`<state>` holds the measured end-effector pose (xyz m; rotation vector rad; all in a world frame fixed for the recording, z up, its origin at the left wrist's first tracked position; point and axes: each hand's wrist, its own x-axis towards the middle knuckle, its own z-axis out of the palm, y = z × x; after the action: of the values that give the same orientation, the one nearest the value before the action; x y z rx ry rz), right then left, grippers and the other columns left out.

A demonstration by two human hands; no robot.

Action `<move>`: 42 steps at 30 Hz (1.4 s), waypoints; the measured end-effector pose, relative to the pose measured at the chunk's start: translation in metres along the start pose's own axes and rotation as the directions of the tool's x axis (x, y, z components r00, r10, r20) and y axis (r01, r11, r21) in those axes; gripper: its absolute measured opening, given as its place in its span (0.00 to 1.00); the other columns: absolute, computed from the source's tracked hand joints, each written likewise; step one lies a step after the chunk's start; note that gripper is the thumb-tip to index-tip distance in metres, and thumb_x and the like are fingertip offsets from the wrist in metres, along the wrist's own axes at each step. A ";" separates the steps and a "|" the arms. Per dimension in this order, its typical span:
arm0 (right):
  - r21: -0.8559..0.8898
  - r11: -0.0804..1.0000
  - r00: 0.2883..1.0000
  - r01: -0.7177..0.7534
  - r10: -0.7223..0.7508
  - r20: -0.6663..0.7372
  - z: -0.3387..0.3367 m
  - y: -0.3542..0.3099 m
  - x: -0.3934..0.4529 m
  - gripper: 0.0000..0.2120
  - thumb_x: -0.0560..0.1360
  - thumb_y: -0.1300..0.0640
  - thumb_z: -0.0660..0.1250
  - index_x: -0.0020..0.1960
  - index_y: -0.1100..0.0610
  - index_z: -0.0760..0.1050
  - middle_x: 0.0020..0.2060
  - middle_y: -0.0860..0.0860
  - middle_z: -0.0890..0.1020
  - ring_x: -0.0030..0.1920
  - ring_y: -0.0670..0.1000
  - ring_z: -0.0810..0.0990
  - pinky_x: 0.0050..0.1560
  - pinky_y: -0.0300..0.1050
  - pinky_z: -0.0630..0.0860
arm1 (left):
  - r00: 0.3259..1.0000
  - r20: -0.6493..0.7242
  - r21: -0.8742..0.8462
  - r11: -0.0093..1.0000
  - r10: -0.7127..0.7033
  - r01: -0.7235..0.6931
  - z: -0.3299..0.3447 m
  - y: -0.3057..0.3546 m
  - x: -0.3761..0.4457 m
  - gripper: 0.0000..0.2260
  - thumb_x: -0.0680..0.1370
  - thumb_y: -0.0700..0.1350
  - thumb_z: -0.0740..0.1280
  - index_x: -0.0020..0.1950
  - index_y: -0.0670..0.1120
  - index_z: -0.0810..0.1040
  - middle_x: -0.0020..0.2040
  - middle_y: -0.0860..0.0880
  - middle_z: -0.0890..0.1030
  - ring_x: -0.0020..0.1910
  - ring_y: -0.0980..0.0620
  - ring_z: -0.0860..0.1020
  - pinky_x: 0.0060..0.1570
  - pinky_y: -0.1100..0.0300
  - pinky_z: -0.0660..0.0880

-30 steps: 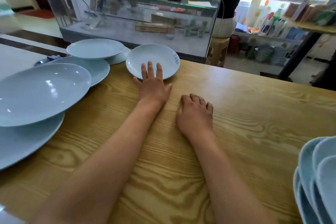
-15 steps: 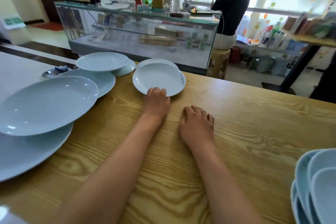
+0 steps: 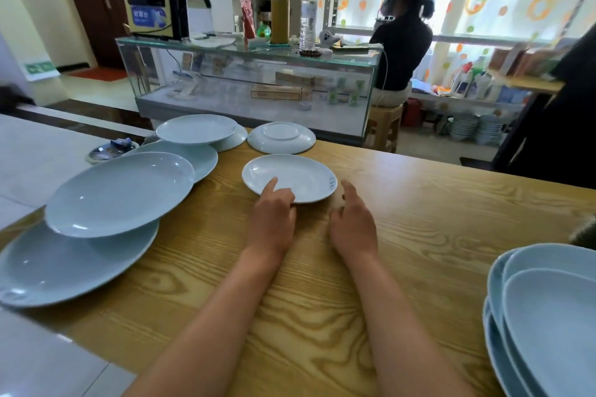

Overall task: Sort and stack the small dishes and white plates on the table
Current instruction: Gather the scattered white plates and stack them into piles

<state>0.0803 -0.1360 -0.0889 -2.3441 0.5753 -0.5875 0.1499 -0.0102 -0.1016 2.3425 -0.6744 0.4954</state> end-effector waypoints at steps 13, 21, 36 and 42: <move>0.115 0.978 0.970 0.172 -0.148 -0.194 -0.030 -0.005 -0.039 0.11 0.78 0.49 0.64 0.60 0.48 0.70 0.55 0.53 0.76 0.53 0.51 0.77 0.49 0.43 0.76 | 0.926 -0.160 -0.167 0.915 0.342 -0.367 -0.024 0.027 -0.012 0.10 0.75 0.40 0.70 0.55 0.40 0.80 0.56 0.44 0.81 0.68 0.44 0.71 0.64 0.50 0.71; 0.095 0.950 0.888 0.299 -0.240 -0.393 -0.085 -0.024 -0.067 0.11 0.78 0.48 0.65 0.57 0.51 0.71 0.51 0.53 0.75 0.50 0.49 0.76 0.43 0.31 0.67 | 0.896 -0.379 -0.252 0.907 0.229 -0.339 -0.040 0.046 -0.015 0.33 0.77 0.37 0.66 0.77 0.37 0.51 0.77 0.39 0.54 0.77 0.44 0.53 0.75 0.50 0.55; 0.029 0.995 0.781 0.093 -0.055 -0.622 -0.252 0.015 -0.147 0.14 0.77 0.44 0.64 0.60 0.48 0.72 0.55 0.50 0.79 0.52 0.47 0.79 0.50 0.45 0.80 | 0.796 -0.130 -0.329 0.732 0.591 -0.597 -0.038 0.198 -0.054 0.33 0.76 0.37 0.66 0.78 0.44 0.56 0.78 0.47 0.57 0.77 0.48 0.53 0.73 0.45 0.58; 0.018 0.994 0.712 -0.103 0.086 -0.697 -0.305 0.074 -0.200 0.14 0.77 0.42 0.64 0.59 0.46 0.71 0.53 0.49 0.79 0.49 0.42 0.78 0.42 0.26 0.73 | 0.773 -0.021 -0.418 0.697 0.634 -0.583 -0.030 0.267 -0.086 0.32 0.77 0.42 0.66 0.78 0.49 0.56 0.79 0.50 0.54 0.78 0.51 0.49 0.72 0.39 0.58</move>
<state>-0.2642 -0.2259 0.0208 -2.0340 1.0317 -1.4508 -0.0782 -0.1377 0.0042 1.7223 -1.4925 0.4337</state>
